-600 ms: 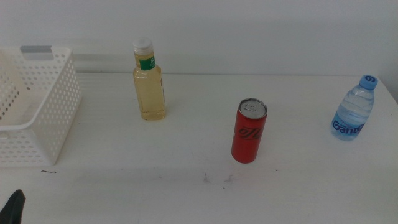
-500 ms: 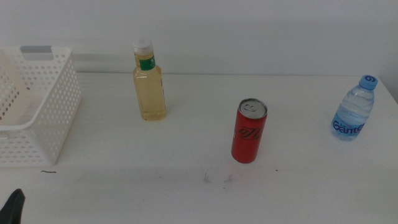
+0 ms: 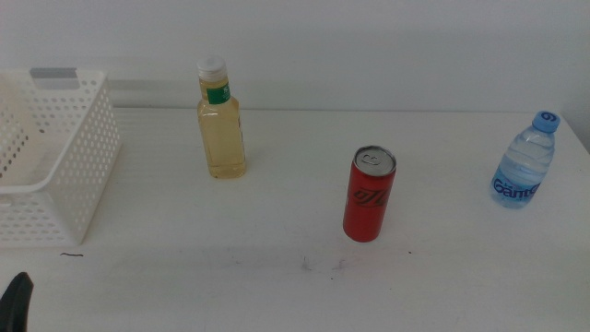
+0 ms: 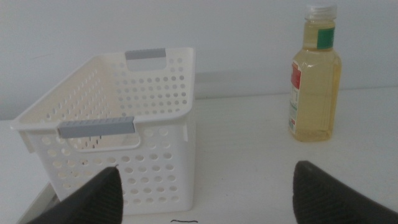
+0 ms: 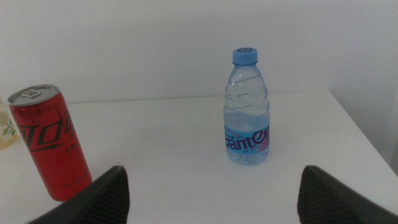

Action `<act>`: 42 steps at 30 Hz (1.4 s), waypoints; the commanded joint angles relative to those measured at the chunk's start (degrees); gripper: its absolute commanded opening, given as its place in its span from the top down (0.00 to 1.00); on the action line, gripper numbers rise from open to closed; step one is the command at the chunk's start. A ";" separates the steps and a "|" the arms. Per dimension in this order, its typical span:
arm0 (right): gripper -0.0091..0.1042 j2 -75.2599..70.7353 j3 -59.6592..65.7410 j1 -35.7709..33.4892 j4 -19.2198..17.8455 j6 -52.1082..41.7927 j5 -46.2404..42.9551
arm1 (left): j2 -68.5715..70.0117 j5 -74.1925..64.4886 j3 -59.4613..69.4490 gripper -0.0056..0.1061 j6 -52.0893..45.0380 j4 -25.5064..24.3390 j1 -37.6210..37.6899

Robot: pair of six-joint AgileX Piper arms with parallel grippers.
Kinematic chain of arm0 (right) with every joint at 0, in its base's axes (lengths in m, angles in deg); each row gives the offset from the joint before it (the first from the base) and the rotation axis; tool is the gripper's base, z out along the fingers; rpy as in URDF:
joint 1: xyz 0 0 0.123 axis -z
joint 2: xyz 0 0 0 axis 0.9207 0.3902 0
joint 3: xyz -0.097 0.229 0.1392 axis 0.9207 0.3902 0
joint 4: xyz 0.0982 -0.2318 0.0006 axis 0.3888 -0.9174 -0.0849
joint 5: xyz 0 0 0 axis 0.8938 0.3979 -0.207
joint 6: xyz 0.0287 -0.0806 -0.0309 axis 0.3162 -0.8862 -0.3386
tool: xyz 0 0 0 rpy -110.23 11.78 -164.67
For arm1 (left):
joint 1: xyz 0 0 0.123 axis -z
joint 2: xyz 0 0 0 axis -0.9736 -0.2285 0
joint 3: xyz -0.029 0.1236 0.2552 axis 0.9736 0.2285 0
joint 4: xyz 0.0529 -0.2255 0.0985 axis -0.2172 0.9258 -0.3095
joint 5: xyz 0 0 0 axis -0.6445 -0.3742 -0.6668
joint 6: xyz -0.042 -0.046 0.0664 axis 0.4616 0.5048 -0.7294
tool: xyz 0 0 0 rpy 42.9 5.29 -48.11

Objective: Use arms to grab the bottles and put them into the dustbin to the left of the table.

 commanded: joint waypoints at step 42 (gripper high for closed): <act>0.16 -0.22 0.17 0.04 -0.37 -0.35 -0.56 | -102.44 78.62 -30.46 0.11 1.98 -6.21 37.76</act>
